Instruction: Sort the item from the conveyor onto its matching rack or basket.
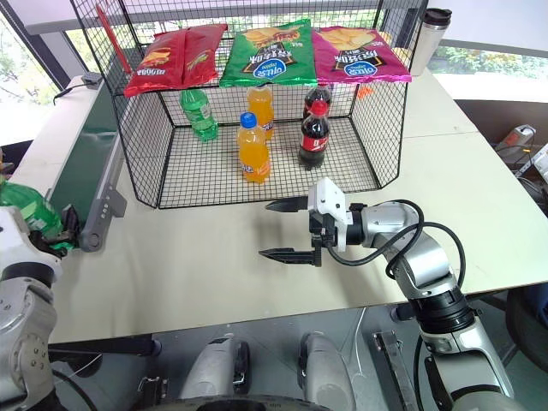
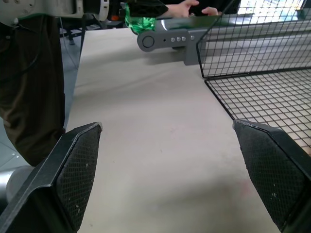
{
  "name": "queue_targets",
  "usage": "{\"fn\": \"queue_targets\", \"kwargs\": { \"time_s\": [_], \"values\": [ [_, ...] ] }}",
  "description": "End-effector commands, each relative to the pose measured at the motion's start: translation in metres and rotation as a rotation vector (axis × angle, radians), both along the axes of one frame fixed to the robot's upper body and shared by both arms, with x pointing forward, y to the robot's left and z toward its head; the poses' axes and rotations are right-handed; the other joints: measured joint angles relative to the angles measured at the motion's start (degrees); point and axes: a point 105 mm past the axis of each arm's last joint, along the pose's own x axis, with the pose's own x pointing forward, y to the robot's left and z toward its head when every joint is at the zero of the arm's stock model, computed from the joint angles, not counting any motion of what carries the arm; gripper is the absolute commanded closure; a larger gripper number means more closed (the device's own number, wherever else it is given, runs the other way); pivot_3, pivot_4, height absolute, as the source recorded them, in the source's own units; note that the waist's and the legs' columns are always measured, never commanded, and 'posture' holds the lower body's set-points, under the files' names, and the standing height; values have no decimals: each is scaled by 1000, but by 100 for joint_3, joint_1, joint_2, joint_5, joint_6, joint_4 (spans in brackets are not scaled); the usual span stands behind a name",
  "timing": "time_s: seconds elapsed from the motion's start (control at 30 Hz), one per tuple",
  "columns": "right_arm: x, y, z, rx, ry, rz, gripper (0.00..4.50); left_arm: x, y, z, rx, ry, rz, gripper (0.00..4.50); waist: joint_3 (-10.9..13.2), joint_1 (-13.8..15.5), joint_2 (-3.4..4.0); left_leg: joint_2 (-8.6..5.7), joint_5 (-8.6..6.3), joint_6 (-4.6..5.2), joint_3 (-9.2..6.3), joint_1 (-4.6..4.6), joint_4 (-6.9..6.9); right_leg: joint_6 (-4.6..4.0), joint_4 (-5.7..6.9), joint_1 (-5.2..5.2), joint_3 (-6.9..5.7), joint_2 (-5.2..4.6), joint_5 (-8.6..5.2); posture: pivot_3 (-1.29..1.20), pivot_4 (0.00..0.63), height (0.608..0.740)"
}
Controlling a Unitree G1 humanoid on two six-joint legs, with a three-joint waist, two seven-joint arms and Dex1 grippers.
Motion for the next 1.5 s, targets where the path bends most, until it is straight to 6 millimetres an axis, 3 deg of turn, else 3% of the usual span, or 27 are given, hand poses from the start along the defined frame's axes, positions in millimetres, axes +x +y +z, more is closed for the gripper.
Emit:
{"fn": "queue_targets", "kwargs": {
  "time_s": [0.03, 0.17, 0.37, 0.63, 0.9, 1.33, 1.5],
  "values": [
    [-3, -3, 4, 9, -25, 0, 0, -1, -8, 3, -13, -27, -46, 1727, 0, 4, 0, 0, 0, 0, 0, 0, 0, 0, 0, 0, 0, 0, 0, 0, 150, 740],
    [-3, -3, 3, 8, -25, -6, 0, -2, -9, 5, -7, -32, -43, 1727, 0, 4, 0, 0, 0, 0, -1, 1, 0, -1, 0, 1, 0, -2, -1, 0, 150, 740],
    [-1, -2, 2, 7, -25, -5, 0, 0, -27, 17, -6, -47, -136, 1727, 0, 10, 0, -1, 0, 0, -2, 0, 0, -1, -1, 2, 0, -3, -1, 0, 150, 740],
    [2, -2, 9, 44, -44, -31, 0, -5, -60, 46, 47, -73, -352, 1727, 2, 3, -5, -5, 0, 0, -4, -9, 1, 0, -9, 1, 1, -11, -1, 0, 150, 740],
    [8, -4, 7, 57, -52, -72, 0, 7, -72, 68, 63, -115, -422, 1727, 3, -11, -5, -1, 0, 0, -3, -4, -1, 3, 3, -2, -2, 6, 1, 0, 150, 740],
    [30, -2, 8, 72, -114, -182, 0, 58, -111, 48, 11, -70, -527, 1727, 2, -13, -5, -5, 1, -1, 7, -5, -2, 18, -1, 0, -1, 4, 10, 0, 150, 740],
    [36, 1, 11, 88, -132, -218, 0, 87, -129, 35, -13, -65, -551, 1727, 2, 3, -5, -4, 1, -1, 8, -7, -2, 19, 0, -2, -3, 5, 11, 0, 150, 740]
  ]
}}
